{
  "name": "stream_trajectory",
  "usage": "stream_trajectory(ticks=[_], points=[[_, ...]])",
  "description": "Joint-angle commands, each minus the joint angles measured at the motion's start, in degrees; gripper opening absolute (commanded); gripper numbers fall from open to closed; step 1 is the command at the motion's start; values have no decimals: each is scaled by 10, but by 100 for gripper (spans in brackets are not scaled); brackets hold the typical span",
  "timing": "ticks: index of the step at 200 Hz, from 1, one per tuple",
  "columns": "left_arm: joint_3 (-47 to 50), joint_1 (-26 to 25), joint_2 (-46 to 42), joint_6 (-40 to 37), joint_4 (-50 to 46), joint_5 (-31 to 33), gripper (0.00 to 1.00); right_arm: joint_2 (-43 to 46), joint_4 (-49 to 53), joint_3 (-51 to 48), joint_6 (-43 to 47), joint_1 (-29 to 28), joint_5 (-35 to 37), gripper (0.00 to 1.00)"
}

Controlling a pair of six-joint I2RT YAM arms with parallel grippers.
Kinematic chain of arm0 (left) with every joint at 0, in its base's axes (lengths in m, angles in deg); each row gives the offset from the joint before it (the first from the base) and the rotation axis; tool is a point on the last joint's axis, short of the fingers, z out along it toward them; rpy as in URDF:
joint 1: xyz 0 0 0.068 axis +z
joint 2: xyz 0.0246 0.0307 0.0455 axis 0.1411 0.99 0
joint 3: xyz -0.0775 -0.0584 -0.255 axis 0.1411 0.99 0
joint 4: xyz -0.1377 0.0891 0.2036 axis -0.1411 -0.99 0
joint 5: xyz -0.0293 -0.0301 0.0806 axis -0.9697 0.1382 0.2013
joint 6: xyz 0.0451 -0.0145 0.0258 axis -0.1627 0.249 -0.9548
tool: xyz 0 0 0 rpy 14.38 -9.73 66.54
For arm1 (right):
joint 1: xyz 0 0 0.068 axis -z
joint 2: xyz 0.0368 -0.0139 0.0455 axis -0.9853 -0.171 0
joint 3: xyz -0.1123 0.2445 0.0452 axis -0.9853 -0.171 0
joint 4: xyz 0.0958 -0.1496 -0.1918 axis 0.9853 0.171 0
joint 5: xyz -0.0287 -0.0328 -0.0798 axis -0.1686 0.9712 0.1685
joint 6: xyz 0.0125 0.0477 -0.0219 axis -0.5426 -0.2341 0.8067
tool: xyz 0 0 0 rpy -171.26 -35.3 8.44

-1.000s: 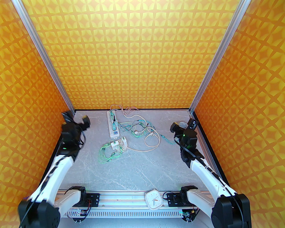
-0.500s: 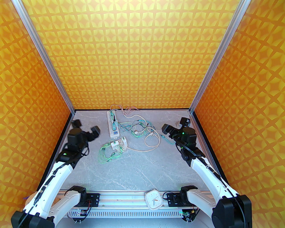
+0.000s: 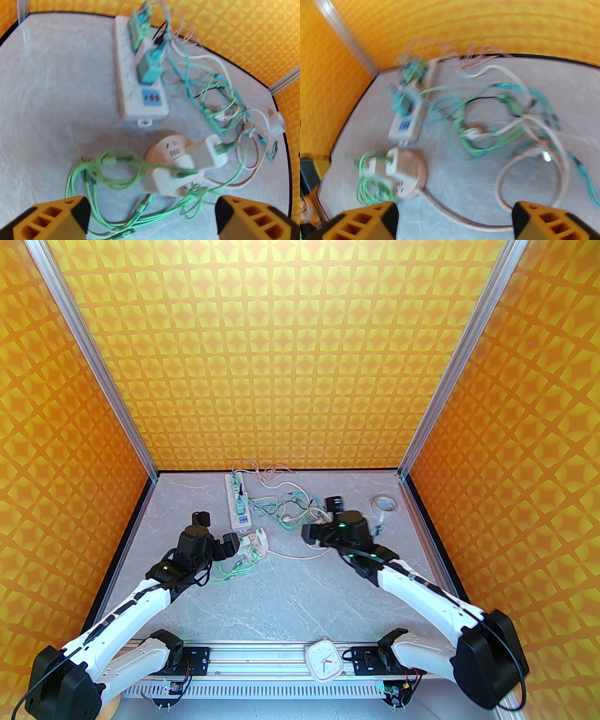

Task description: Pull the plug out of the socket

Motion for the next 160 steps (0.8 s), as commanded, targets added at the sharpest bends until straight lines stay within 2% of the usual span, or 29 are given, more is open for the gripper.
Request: stream_trajectory(ticks=[1, 22, 79, 160], points=[[10, -4, -7, 12, 6, 1, 94, -46, 25, 47, 32, -38, 34, 56], [24, -3, -17, 16, 19, 1, 96, -105, 41, 98, 45, -86, 71, 49], [64, -3, -13, 80, 56, -28, 92, -261, 73, 216, 48, -157, 110, 49], [84, -3, -23, 83, 67, -33, 94, -378, 111, 317, 47, -164, 130, 48]])
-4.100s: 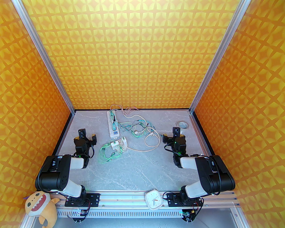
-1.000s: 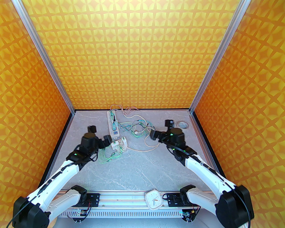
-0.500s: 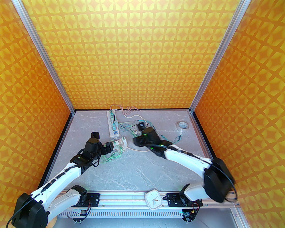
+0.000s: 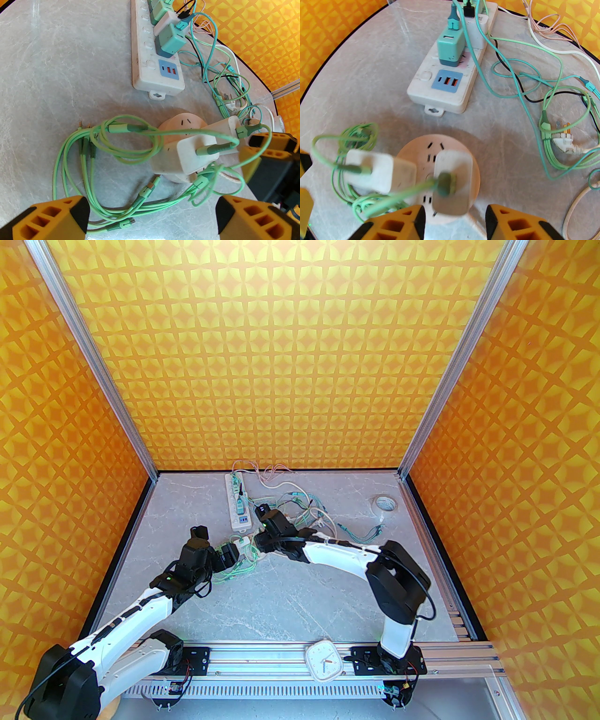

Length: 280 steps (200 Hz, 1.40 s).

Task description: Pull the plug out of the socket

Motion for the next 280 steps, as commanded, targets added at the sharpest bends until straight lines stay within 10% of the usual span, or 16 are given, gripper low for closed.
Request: stream_trajectory(ticks=[1, 65, 125, 280], points=[[4, -3, -9, 3, 8, -11, 94, -29, 20, 32, 6, 0, 19, 48], [0, -3, -8, 1, 2, -12, 94, -86, 24, 74, 35, -1, 43, 47], [-12, -3, 20, 11, 12, -29, 92, -72, -9, 45, 51, -4, 39, 25], [-110, -22, 189, 21, 48, -14, 74, -42, -21, 10, 48, -13, 33, 25]])
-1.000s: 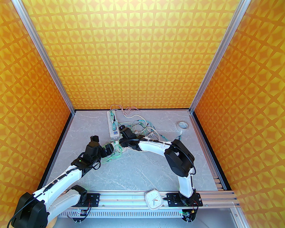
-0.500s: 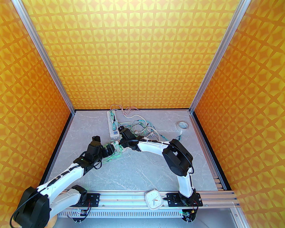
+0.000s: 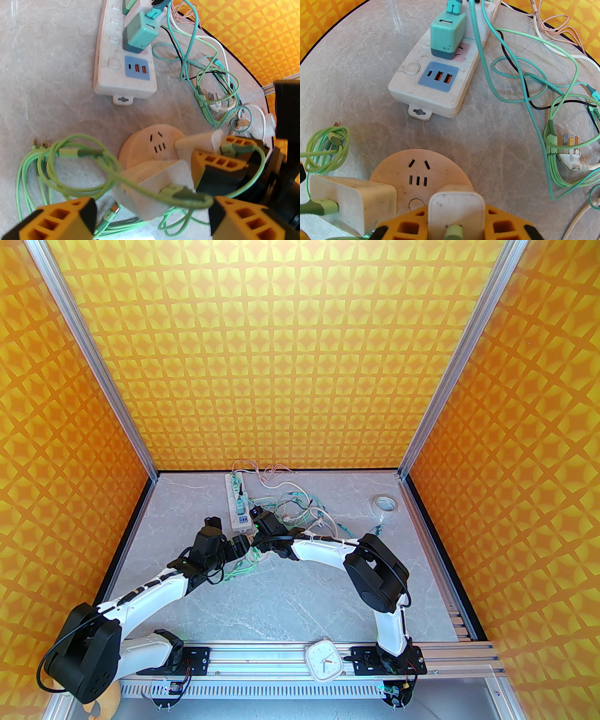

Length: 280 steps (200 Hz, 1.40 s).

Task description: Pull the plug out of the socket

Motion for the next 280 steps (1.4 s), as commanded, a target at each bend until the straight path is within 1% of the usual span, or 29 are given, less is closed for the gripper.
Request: stream_trajectory(ticks=[1, 14, 28, 53, 76, 103, 117, 146, 184, 214, 244, 280], points=[[-31, -4, 30, -3, -23, 22, 73, 20, 3, -13, 3, -9, 2, 25], [-41, -9, 46, -5, -25, 30, 72, 19, 3, -13, 2, -9, 1, 25], [-48, -15, 59, -7, -24, 40, 69, 20, 2, -13, 2, -10, 1, 25], [-61, -21, 80, -7, -36, 55, 68, 22, 2, -15, 3, -11, 2, 25], [-64, -23, 97, -7, -41, 61, 56, 22, 3, -17, 7, -12, 5, 25], [-62, -31, 107, -6, -46, 72, 54, 19, 5, -16, 9, -14, 13, 25], [-63, -35, 112, -7, -48, 74, 48, 15, 8, -13, 10, -16, 17, 25], [-71, -47, 127, -7, -53, 80, 49, 4, 15, 1, 11, -29, 26, 25], [-75, -53, 144, -2, -58, 83, 49, -19, 45, 35, 29, -64, 58, 24], [-71, -53, 134, -2, -67, 91, 50, -8, 35, 24, 16, -64, 75, 22], [-70, -53, 129, -4, -77, 96, 50, 13, 23, 12, 0, -48, 53, 21], [-67, -53, 129, -5, -80, 97, 49, 56, -21, -32, -39, -2, -34, 21]])
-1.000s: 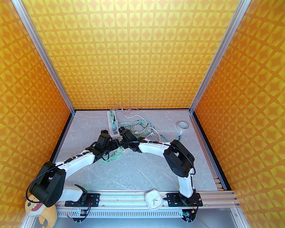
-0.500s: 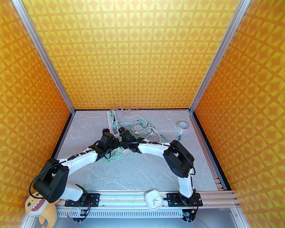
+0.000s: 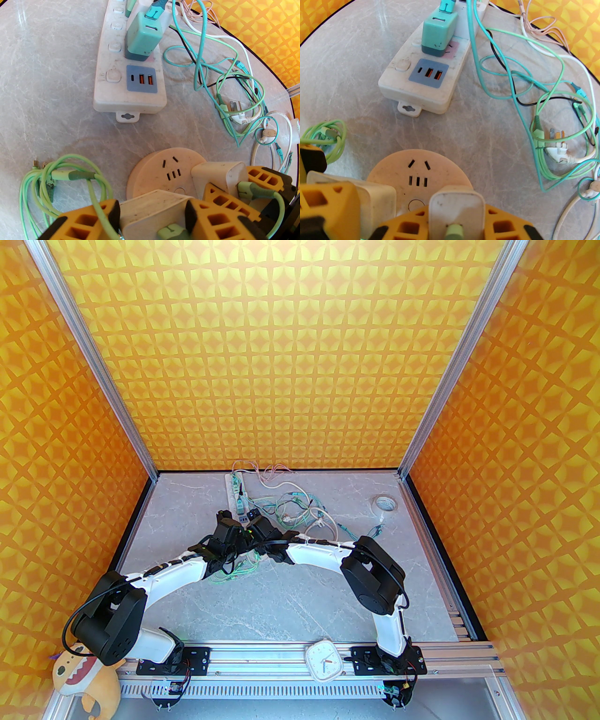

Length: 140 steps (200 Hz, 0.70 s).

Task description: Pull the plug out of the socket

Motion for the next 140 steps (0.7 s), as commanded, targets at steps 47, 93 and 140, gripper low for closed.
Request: stream_trajectory(ticks=[47, 93, 140], points=[[10, -5, 24, 4, -58, -4, 49, 78, -63, -58, -52, 46, -140, 21], [4, -6, 27, 0, -63, -4, 49, 54, -30, -26, -22, 14, -105, 21], [-5, -8, 34, -3, -69, -5, 48, 10, 15, 12, 28, -44, -12, 21]])
